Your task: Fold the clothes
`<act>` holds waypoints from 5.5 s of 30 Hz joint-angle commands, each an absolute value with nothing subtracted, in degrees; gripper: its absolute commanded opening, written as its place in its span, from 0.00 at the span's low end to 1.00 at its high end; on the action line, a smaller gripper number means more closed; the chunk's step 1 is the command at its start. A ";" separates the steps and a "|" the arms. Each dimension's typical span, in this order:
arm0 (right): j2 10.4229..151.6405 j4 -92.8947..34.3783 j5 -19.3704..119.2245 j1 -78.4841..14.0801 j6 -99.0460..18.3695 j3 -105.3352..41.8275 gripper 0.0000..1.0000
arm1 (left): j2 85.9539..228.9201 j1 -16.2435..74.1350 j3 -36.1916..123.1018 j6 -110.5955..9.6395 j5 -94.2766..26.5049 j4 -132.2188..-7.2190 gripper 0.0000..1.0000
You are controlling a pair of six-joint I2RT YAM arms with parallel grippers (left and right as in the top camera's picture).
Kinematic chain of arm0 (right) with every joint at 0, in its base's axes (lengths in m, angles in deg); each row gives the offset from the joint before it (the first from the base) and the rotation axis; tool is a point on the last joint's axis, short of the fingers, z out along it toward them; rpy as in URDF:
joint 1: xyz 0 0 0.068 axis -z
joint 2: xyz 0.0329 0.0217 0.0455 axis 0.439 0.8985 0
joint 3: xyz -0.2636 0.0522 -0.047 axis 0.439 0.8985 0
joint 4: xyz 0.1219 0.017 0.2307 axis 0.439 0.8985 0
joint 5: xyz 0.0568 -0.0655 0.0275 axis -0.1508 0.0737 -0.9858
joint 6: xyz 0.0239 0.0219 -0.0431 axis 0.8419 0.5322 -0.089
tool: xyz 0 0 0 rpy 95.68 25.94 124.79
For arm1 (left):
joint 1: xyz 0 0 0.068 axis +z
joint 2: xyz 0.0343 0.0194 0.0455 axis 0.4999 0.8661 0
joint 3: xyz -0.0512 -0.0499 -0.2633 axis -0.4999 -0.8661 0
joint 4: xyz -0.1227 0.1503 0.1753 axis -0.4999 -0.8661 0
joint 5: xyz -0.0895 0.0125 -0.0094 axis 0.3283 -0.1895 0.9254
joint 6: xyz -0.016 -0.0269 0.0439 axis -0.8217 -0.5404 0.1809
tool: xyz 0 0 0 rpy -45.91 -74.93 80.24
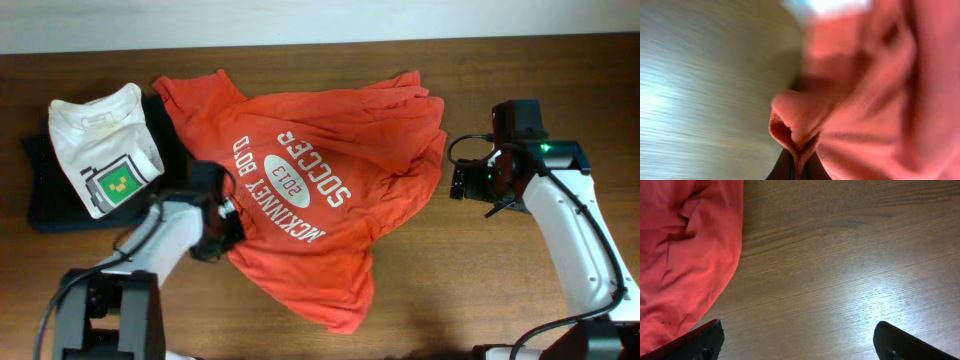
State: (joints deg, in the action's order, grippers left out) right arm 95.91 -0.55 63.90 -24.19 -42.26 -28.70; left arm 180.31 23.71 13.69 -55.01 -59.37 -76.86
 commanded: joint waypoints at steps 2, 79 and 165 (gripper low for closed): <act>95.05 -0.51 63.99 -24.04 -41.91 -29.34 0.99 | 180.70 31.56 26.14 -55.49 -62.17 -80.16 0.55; 125.06 -38.45 45.09 -24.98 -41.23 -29.23 0.31 | 174.91 33.74 17.18 -52.74 -54.23 -92.61 0.00; 92.23 0.87 48.25 -8.69 -43.73 -42.08 0.04 | 167.57 33.92 51.78 -41.68 -47.77 -98.71 0.00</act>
